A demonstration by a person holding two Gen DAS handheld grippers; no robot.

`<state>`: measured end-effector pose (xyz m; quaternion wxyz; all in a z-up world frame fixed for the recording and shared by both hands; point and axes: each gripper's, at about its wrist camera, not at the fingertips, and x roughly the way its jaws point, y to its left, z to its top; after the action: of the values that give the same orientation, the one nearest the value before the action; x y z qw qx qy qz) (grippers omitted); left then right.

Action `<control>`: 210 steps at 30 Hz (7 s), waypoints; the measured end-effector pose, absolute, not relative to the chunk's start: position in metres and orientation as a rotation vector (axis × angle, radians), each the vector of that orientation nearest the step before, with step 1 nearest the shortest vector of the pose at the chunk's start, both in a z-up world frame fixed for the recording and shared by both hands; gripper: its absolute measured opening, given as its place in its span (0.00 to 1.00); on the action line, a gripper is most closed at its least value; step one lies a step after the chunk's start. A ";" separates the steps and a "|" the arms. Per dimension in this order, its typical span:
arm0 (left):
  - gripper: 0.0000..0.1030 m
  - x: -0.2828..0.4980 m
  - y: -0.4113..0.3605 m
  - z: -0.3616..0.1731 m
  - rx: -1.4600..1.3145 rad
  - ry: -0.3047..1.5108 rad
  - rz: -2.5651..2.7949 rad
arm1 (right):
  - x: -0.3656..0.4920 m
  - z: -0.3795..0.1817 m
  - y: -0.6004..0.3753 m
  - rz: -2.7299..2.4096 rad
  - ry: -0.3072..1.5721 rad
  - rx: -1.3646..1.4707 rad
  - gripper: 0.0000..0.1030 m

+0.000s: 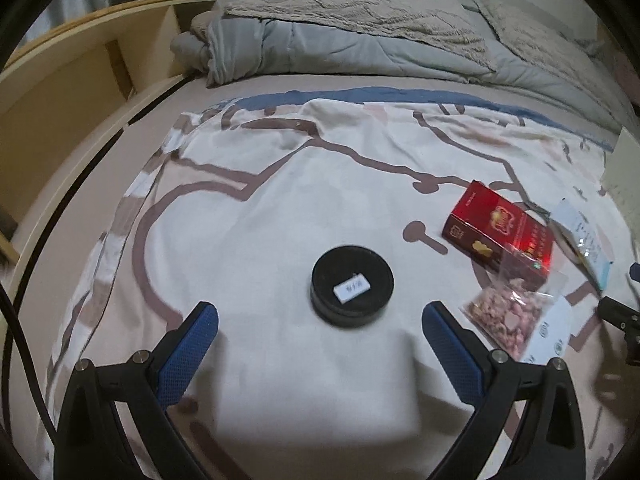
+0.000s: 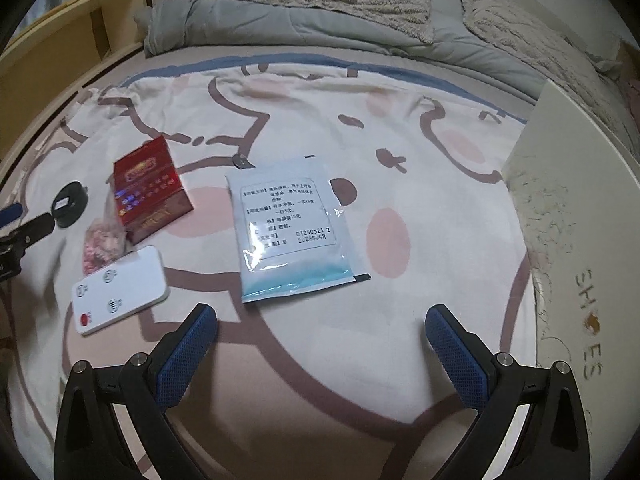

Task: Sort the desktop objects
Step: 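Move both tools toward the black tin and white sachet on the blanket, then close the left gripper on the black round tin while the right gripper grasps the white sachet, then lift the white sachet with the right gripper and hold it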

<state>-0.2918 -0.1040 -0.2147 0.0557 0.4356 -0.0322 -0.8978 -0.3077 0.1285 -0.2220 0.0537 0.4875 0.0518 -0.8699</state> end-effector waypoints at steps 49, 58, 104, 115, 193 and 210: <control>0.59 -0.309 -0.077 -0.238 1.333 -0.169 -2.797 | -0.295 -0.237 0.131 -2.711 0.150 1.330 1.00; 0.49 -0.303 -0.067 -0.242 1.277 -0.233 -2.821 | -0.295 -0.234 0.136 -2.700 0.087 1.314 1.00; 0.49 -0.241 -0.063 -0.237 1.343 -0.077 -2.943 | -0.225 -0.222 0.107 -2.597 0.220 1.232 0.62; 0.49 -0.212 -0.063 -0.236 1.379 -0.002 -2.986 | -0.202 -0.223 0.101 -2.659 0.253 1.288 0.88; 0.66 -0.215 -0.054 -0.240 1.411 -0.046 -2.982 | -0.263 -0.233 0.094 -2.722 0.309 1.321 0.98; 0.33 -0.216 -0.065 -0.239 1.386 0.034 -2.973 | -0.253 -0.229 0.088 -2.700 0.318 1.239 0.79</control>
<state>-0.2155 -0.0648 -0.2387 -0.0693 0.4214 0.0104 -0.9042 -0.2530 0.0877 -0.2294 0.0769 0.4134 0.1060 -0.9011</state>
